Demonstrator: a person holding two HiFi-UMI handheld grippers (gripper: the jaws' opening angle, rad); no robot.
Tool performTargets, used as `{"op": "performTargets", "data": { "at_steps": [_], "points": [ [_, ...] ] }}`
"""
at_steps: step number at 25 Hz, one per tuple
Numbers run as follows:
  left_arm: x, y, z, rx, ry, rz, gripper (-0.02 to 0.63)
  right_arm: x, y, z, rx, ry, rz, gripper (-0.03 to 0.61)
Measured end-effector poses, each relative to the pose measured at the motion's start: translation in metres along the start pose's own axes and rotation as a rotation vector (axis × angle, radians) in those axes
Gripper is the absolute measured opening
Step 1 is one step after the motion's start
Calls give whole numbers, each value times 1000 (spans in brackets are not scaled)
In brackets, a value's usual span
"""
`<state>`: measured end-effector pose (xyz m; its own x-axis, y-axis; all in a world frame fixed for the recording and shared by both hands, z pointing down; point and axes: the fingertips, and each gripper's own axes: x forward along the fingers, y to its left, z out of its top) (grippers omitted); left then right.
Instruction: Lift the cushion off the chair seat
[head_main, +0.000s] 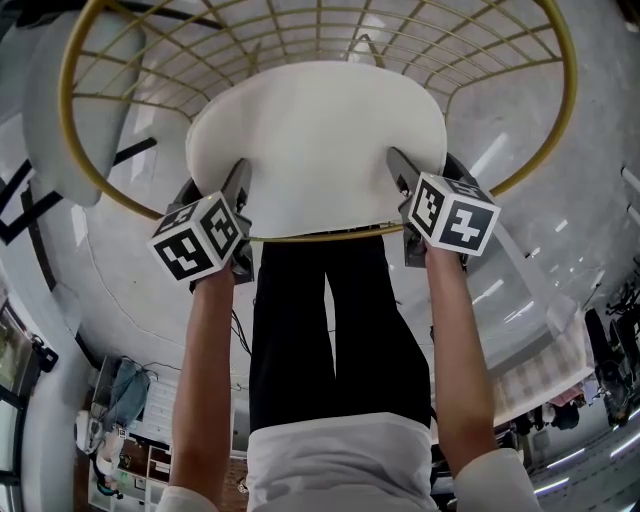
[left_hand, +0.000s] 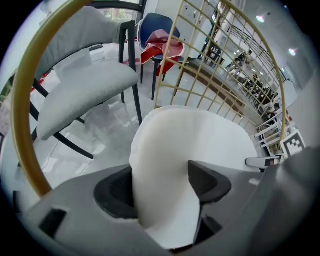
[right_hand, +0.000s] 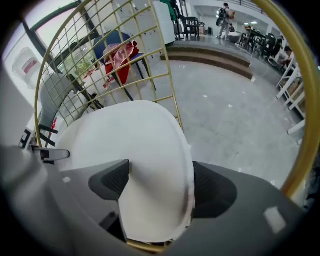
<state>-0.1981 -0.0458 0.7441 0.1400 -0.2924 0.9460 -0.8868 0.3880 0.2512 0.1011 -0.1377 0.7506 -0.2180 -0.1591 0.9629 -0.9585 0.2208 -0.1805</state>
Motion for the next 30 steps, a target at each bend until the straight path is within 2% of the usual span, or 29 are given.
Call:
{"op": "performTargets", "data": {
  "at_steps": [4, 9, 12, 19, 30],
  "points": [
    [-4, -2, -3, 24, -12, 9, 288, -11, 3, 4, -119, -19, -96, 345],
    [-7, -2, -8, 17, -17, 4, 284, -21, 1, -3, -140, -34, -126, 311],
    [-15, -2, -6, 16, -37, 3, 261, -29, 5, -1, -135, -60, -117, 260],
    [-27, -5, -9, 30, -54, -4, 215, -36, 7, -2, -120, -69, -75, 202],
    [-51, -4, -8, 41, -73, -7, 192, -59, 18, -1, -134, -71, 30, 145]
  ]
}}
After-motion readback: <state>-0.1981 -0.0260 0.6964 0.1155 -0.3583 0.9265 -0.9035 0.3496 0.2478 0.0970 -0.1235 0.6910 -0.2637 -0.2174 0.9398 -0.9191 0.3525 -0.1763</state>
